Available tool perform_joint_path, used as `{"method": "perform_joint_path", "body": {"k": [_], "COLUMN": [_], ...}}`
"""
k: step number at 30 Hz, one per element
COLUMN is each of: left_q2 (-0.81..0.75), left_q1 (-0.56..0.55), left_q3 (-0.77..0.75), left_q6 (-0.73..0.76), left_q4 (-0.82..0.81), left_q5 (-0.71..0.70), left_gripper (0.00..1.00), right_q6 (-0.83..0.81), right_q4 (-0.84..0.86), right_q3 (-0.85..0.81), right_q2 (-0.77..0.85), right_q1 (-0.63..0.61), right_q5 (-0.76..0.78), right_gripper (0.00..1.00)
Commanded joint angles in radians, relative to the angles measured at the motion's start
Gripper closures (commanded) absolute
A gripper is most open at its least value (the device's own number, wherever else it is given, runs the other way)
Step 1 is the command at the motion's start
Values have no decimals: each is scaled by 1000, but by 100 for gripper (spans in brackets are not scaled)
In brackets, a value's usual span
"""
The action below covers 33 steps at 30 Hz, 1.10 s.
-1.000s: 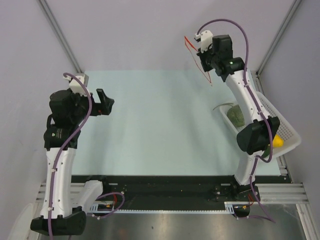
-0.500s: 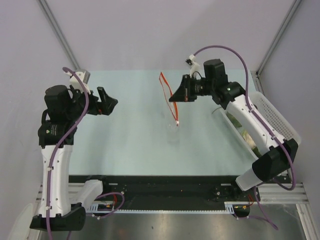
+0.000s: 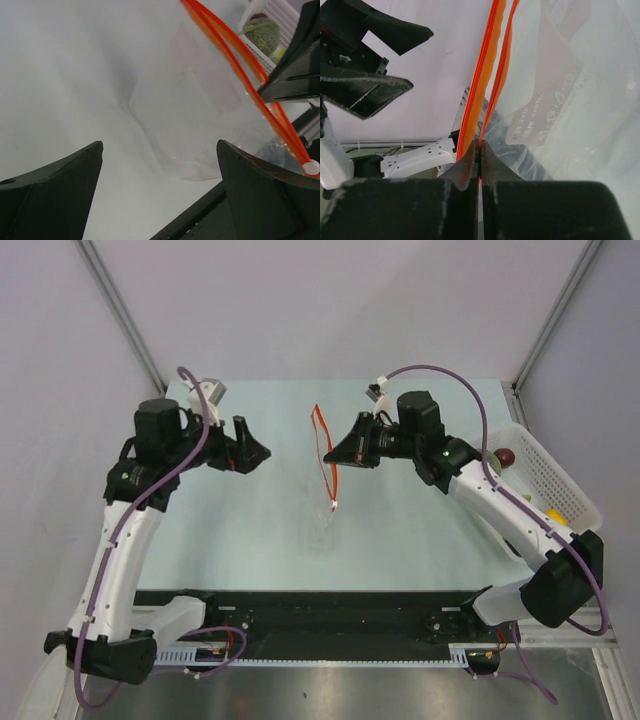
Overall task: Place the food in the zip-top bag and seal the zipper
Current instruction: Pick up the zipper food storage bag at the center of the board.
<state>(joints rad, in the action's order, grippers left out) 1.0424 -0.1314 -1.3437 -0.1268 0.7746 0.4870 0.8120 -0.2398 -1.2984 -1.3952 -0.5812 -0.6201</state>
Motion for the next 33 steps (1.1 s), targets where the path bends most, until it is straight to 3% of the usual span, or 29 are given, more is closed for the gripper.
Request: {"method": "perform_joint_path", "body": {"k": [1,7,14,20,33], "left_q2": [53,84,165,228,208], "left_q1": [-114,-215,-347,-415,-416], "left_q3": [20,35,31,28,12], "left_q6": [-111,-198,-232,-237,-252], "left_q4": [-107,-150,-153,-172,-192], "left_q5": [-36,-138,-258,-301,-268], "left_gripper": [0,3,18,24,27], "right_q6": [-63,-138,-148,-137,-206], "right_q4": [23,-38,-90,-78,-56], "right_q3": [8,7,2,4,2], "right_q2": [13,10,-2,-11,-37], "right_q1": [-37,-123,-163,-161,-170], "right_q5": [120,279,439,424,439], "right_gripper": [100,100,100,100,100]}}
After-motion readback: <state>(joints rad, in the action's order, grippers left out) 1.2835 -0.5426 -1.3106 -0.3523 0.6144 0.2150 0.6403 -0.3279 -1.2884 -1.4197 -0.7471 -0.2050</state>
